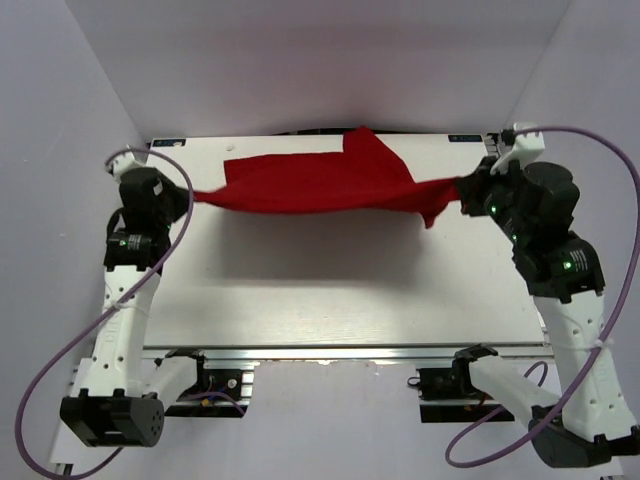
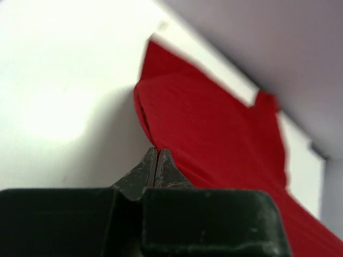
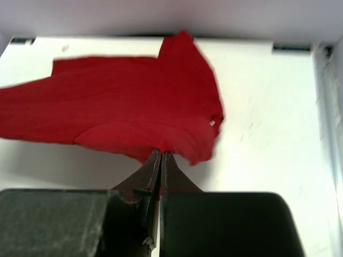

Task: Fold and stack the t-shirts
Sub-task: Flatten out the tshirt

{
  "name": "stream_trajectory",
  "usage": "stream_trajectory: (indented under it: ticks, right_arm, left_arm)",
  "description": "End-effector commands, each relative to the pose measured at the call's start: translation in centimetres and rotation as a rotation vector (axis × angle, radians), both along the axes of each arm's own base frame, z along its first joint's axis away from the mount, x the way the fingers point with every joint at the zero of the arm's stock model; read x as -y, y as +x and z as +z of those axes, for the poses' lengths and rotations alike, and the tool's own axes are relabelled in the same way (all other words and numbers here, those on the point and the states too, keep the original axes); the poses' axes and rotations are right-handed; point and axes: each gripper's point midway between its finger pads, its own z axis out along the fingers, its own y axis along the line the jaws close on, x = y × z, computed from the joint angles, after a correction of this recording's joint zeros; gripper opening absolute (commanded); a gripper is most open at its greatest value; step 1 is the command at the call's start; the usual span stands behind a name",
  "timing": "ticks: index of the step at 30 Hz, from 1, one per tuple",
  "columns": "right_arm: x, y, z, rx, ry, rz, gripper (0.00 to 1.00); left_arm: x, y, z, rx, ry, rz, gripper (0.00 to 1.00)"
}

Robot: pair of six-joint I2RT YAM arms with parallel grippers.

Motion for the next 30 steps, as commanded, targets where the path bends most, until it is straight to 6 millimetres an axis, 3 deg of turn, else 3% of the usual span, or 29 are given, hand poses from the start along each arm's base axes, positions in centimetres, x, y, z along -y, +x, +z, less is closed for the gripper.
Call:
stream_trajectory:
  ticks: [1, 2, 3, 9, 13, 19, 22, 25, 26, 28, 29, 30]
  right_arm:
    - [0.1, -3.0, -1.4, -0.068, 0.062, 0.005, 0.0]
    - [-0.3, -3.3, -5.2, -0.158, 0.062, 0.018, 0.0]
    - [-0.5, -3.6, -7.3, -0.208, 0.07, 0.02, 0.0]
    - [-0.5, -7.7, -19.6, -0.587, 0.094, -0.024, 0.0]
    - [-0.2, -9.3, -22.6, -0.671, 0.091, -0.044, 0.0]
    - [-0.4, -10.1, -25.8, -0.768, 0.068, -0.022, 0.0]
    - [-0.9, -8.7, -26.2, -0.756, 0.058, -0.003, 0.0]
    - [-1.6, -5.7, -23.7, -0.672, 0.045, 0.032, 0.0]
    - [-1.8, -3.7, -19.3, -0.55, 0.06, 0.027, 0.0]
    - [-1.6, -1.6, -14.0, -0.411, 0.061, 0.01, 0.0]
    - [-1.1, -0.6, -8.2, -0.275, 0.074, -0.01, 0.0]
    - [-1.1, -0.3, -5.8, -0.228, 0.075, -0.01, 0.0]
  left_arm:
    - [-0.7, -2.2, -2.9, -0.059, -0.019, 0.054, 0.0]
    - [-0.6, -2.7, -4.0, -0.071, -0.035, 0.055, 0.0]
    - [-0.4, -3.6, -6.8, -0.119, -0.048, 0.055, 0.0]
    - [0.0, -7.1, -16.0, -0.313, -0.107, 0.082, 0.0]
    - [0.0, -8.6, -19.0, -0.39, -0.103, 0.081, 0.0]
    - [-0.4, -9.4, -20.3, -0.418, -0.079, 0.094, 0.0]
    - [-0.6, -9.0, -21.2, -0.441, -0.069, 0.101, 0.0]
    - [0.1, -6.3, -19.5, -0.387, -0.092, 0.064, 0.0]
    - [0.5, -3.9, -16.0, -0.293, -0.107, 0.047, 0.0]
    - [0.8, -1.9, -11.4, -0.178, -0.124, 0.029, 0.0]
    - [0.7, -0.4, -6.1, -0.068, -0.114, 0.02, 0.0]
    - [0.7, 0.0, -3.4, -0.014, -0.105, 0.015, 0.0]
